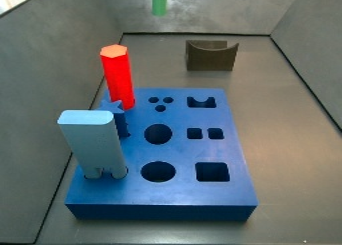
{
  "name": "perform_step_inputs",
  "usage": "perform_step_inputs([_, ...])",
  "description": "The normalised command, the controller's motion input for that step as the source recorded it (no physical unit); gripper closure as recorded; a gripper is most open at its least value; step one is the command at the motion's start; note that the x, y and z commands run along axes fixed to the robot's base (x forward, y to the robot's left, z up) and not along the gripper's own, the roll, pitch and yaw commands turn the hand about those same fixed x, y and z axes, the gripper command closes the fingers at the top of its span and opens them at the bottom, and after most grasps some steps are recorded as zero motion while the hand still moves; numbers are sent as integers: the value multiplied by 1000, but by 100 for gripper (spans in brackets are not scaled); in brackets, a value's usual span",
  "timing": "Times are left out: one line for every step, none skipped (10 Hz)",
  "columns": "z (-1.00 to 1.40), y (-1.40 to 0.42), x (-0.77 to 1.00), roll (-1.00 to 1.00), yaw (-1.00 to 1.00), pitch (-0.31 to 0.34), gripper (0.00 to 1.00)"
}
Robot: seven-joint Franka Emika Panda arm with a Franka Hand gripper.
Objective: Pick up the oval object. Move up. Move to above the board. Insert the oval object.
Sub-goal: Move to above the board.
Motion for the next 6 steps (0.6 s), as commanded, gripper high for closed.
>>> perform_step_inputs([144, -1000, 99, 1, 7, 48, 100])
perform_step_inputs([148, -1000, 109, -3, 7, 71, 100])
perform_step_inputs([148, -1000, 115, 4, 11, 81, 100])
perform_step_inputs([150, -1000, 132, -9, 9, 106, 100])
perform_step_inputs([155, -1000, 142, 7, 12, 119, 100])
perform_step_inputs([159, -1000, 163, 7, 10, 139, 100])
